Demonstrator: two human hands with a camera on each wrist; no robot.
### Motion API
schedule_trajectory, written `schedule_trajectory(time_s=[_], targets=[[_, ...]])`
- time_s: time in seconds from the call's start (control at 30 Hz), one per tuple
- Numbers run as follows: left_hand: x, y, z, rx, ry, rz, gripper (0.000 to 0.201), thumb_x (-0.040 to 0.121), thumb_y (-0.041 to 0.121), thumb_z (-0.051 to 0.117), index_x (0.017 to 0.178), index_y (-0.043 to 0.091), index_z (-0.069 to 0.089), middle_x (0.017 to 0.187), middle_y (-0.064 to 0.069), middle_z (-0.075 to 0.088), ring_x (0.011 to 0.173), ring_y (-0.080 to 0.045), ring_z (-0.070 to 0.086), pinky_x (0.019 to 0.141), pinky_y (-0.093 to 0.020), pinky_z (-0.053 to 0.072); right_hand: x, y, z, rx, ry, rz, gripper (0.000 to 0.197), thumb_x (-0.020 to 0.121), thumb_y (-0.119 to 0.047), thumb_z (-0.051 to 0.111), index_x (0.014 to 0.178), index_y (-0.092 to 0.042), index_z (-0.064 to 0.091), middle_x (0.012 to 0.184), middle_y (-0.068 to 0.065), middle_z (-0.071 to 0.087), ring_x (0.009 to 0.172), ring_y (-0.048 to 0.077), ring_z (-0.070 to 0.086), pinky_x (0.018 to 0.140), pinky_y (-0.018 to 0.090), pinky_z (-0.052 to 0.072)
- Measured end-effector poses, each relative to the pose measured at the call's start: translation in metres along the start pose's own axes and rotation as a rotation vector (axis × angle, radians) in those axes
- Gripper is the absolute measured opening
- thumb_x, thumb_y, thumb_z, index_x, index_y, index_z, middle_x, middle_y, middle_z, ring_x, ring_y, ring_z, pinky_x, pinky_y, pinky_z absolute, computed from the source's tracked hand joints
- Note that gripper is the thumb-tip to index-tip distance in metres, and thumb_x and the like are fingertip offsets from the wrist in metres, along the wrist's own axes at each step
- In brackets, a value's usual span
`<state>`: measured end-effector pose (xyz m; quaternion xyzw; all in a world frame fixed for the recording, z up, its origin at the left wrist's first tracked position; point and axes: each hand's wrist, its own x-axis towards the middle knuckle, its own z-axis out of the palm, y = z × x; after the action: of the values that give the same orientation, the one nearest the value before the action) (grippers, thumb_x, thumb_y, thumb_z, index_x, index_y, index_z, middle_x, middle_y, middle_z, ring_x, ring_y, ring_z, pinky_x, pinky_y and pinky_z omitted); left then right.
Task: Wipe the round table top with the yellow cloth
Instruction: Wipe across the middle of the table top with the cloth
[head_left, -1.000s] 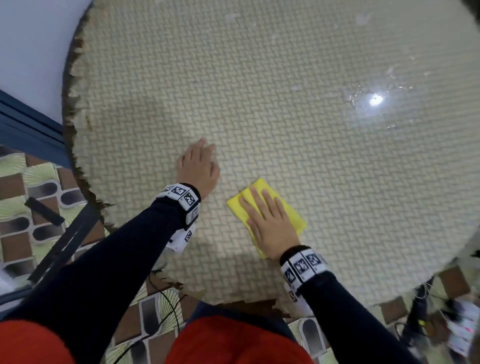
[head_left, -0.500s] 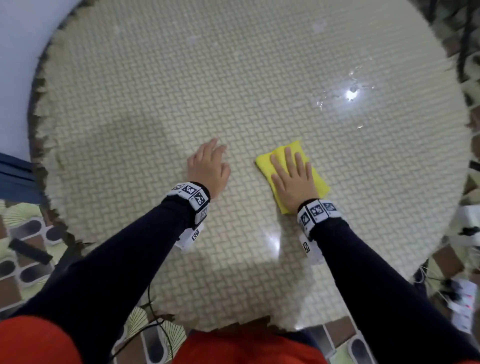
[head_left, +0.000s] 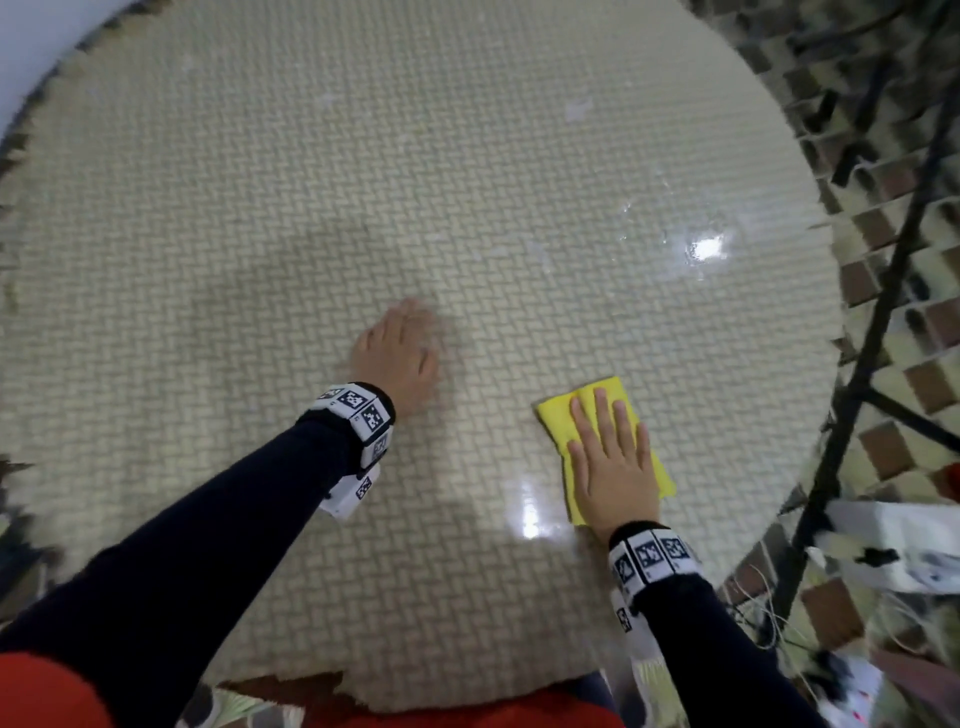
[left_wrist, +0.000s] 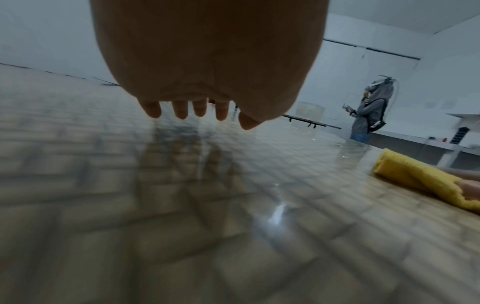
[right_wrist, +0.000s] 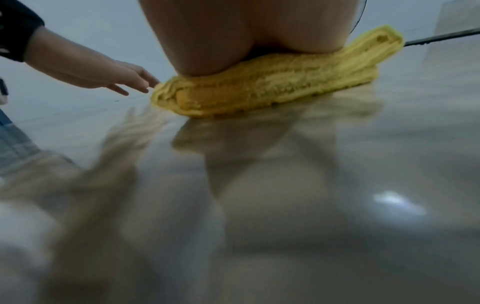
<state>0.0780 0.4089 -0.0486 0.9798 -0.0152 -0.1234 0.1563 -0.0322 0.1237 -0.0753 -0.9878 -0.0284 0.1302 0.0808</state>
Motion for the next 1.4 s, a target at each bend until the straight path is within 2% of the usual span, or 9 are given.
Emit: schedule_trajectory(time_s=[0.23,0.4,0.57,0.67,0.77,0.97,1.13,1.27,1.4], targets=[[0.002,0.038,0.015,-0.014,0.078,-0.136,0.055,0.097,0.029,0.043,0.149,0.015,0.03,0.16,-0.007,0.02,0.146,-0.024,0.02,0.114,-0.044,0.018,0.049,0.095,-0.03,0.106,0.008,0.179,0.057,0.098,-0.049,0.005,0.153,-0.034,0.004,0.16,-0.003,-0.009,0.148,0.02,-0.01,0.118,0.044,-0.007],[0.002,0.04,0.019,-0.033,0.087,-0.193,0.055,0.098,0.029,0.041,0.15,0.015,0.028,0.16,-0.006,0.018,0.147,-0.023,0.017,0.115,-0.044,0.017,0.13,0.075,-0.048,0.156,-0.003,0.327,0.055,0.103,-0.047,0.014,0.153,-0.033,-0.002,0.16,0.003,-0.016,0.146,0.028,-0.015,0.116,0.05,-0.013],[0.009,0.043,0.025,-0.087,0.131,-0.173,0.048,0.095,0.027,0.044,0.142,0.02,0.038,0.157,-0.004,0.025,0.144,-0.022,0.022,0.113,-0.043,0.017,0.141,0.014,-0.039,0.039,-0.056,-0.004,0.054,0.104,-0.039,0.014,0.153,-0.025,0.0,0.161,0.007,-0.009,0.148,0.03,-0.007,0.117,0.049,-0.007],[0.017,0.048,0.028,-0.058,0.149,-0.194,0.054,0.093,0.032,0.041,0.145,0.018,0.035,0.159,-0.006,0.021,0.146,-0.024,0.016,0.115,-0.042,0.012,0.089,-0.003,-0.021,0.01,-0.071,-0.309,0.055,0.1,-0.038,0.016,0.152,-0.02,0.024,0.159,0.01,0.015,0.146,0.033,0.016,0.117,0.05,0.007],[0.024,0.056,0.028,-0.063,0.157,-0.202,0.057,0.095,0.027,0.046,0.148,0.015,0.03,0.161,-0.008,0.014,0.148,-0.028,0.008,0.117,-0.044,0.006,0.034,0.026,-0.015,-0.061,-0.145,-0.39,0.052,0.099,-0.036,0.024,0.149,-0.023,0.032,0.157,0.006,0.025,0.143,0.028,0.026,0.113,0.048,0.017],[0.026,0.068,0.03,-0.071,0.133,-0.179,0.056,0.096,0.029,0.044,0.149,0.017,0.029,0.162,-0.005,0.011,0.148,-0.026,0.008,0.117,-0.043,0.008,0.067,0.112,-0.052,-0.036,-0.13,-0.005,0.051,0.1,-0.048,0.003,0.15,-0.041,-0.003,0.159,-0.009,-0.012,0.148,0.018,-0.008,0.116,0.05,-0.007],[0.02,0.071,0.039,-0.079,0.146,-0.195,0.05,0.097,0.028,0.044,0.145,0.018,0.035,0.16,-0.007,0.018,0.146,-0.03,0.013,0.117,-0.046,0.011,0.175,0.072,-0.069,0.1,-0.069,0.217,0.052,0.103,-0.043,0.013,0.152,-0.036,-0.002,0.16,0.0,-0.018,0.146,0.026,-0.016,0.115,0.056,-0.009],[0.018,0.077,0.046,-0.074,0.167,-0.273,0.051,0.096,0.03,0.044,0.145,0.017,0.036,0.158,-0.008,0.022,0.144,-0.034,0.016,0.116,-0.049,0.013,0.168,0.019,-0.052,0.028,-0.08,-0.082,0.052,0.104,-0.036,0.02,0.154,-0.028,0.005,0.161,0.006,-0.007,0.148,0.03,-0.006,0.115,0.05,-0.009],[0.017,0.095,0.048,-0.126,0.19,-0.368,0.064,0.086,0.038,0.033,0.146,0.017,0.037,0.158,-0.007,0.022,0.144,-0.034,0.017,0.115,-0.047,0.012,0.103,0.056,-0.036,-0.073,-0.127,-0.549,0.052,0.098,-0.035,0.025,0.149,-0.023,0.029,0.157,0.008,0.024,0.143,0.032,0.026,0.115,0.05,0.012]])
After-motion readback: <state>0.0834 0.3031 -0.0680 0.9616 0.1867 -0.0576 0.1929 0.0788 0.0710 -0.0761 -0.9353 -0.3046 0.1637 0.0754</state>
